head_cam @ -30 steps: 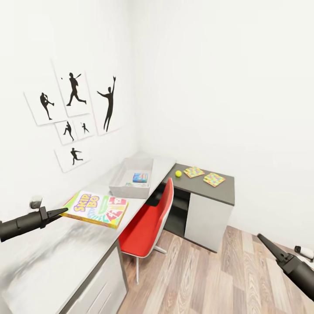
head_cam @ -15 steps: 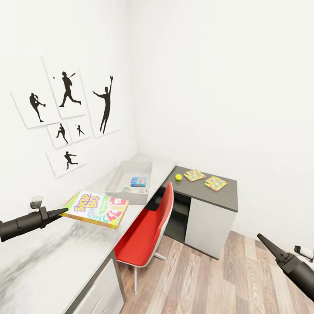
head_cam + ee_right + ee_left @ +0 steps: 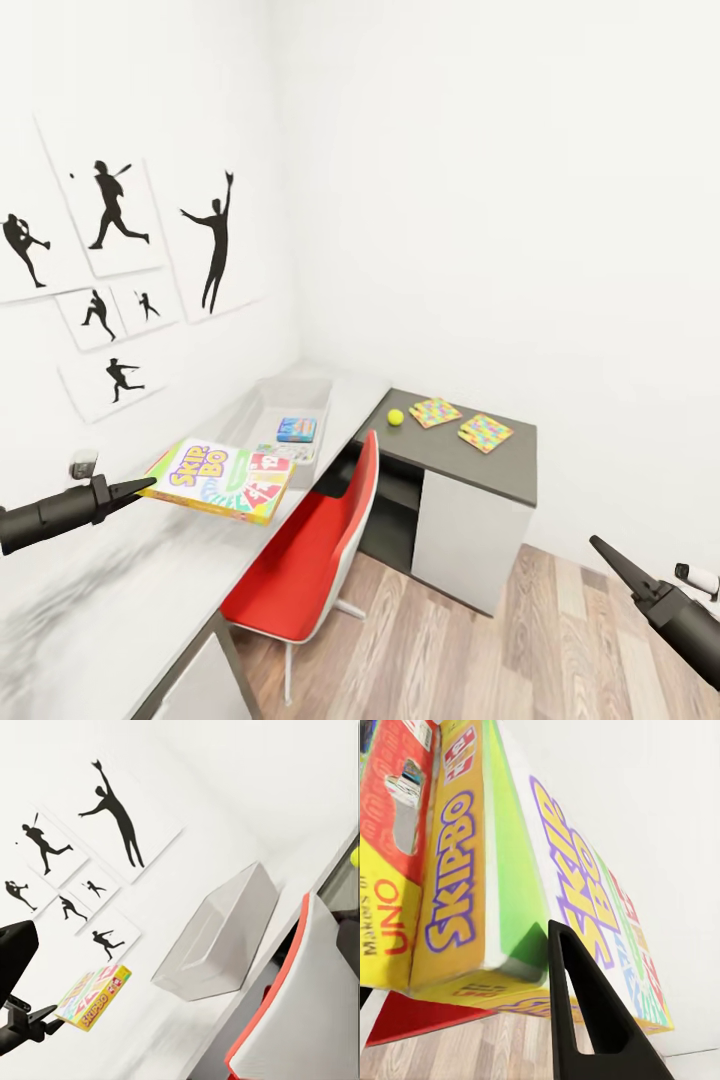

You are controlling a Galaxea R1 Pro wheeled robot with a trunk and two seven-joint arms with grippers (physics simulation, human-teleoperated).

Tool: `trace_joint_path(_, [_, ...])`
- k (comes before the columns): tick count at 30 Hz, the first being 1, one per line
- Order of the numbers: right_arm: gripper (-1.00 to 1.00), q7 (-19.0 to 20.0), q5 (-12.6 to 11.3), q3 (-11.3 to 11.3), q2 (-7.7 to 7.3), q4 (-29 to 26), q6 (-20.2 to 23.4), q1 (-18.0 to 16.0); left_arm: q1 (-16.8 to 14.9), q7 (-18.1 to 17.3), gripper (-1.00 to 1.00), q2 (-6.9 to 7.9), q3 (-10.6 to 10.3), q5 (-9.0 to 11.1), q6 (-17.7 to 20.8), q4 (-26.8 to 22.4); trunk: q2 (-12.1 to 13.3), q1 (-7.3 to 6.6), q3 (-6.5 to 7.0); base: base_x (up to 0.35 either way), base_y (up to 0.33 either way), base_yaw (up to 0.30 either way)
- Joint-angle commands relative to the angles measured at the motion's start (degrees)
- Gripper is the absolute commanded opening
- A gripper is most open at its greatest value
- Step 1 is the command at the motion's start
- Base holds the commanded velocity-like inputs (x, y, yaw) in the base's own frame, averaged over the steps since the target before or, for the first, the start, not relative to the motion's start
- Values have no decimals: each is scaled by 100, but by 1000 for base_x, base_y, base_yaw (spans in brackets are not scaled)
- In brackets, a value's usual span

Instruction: Put all the toys in the child's room - the three board games (two on the bed and one on the table), the two jigsaw puzzles on the table, and the tennis ball on the table - inside the toy box on the table in the child's room.

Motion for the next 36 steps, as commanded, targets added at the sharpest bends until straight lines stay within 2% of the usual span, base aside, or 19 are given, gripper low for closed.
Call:
trace_joint_path(1, [100, -2, -37, 0, -2, -1, 42, -1, -6, -13, -100, 0, 4, 30, 68, -1, -12, 6, -11, 247, -109, 0])
trace_joint_path(11, [100, -4, -39, 6, -5, -9, 66, -3, -7, -7, -100, -7, -2, 31, 59, -1, -12, 6, -11, 261, -34, 0])
trace_joint_path(21, [100, -5, -35, 9, -2, -10, 37, -2, -6, -15, -100, -8, -3, 34, 59, -1, -12, 6, -11, 251, -155, 8])
trace_joint_path(25, [100, -5, -29, 22, -2, -10, 30, -7, -6, -10, -100, -9, -2, 32, 59, -1, -12, 6, -11, 241, -199, 196])
trace_joint_path(31, [100, -14, 11, 208, -2, -12, 27, -5, -5, -7, -100, -9, -4, 35, 59, -1, -12, 6, -11, 227, -172, 270])
trace_joint_path(36, [100, -30, 16, 234, -2, -13, 26, -4, -5, -13, -100, -9, -6, 37, 63, -1, -12, 6, -11, 140, -154, 285])
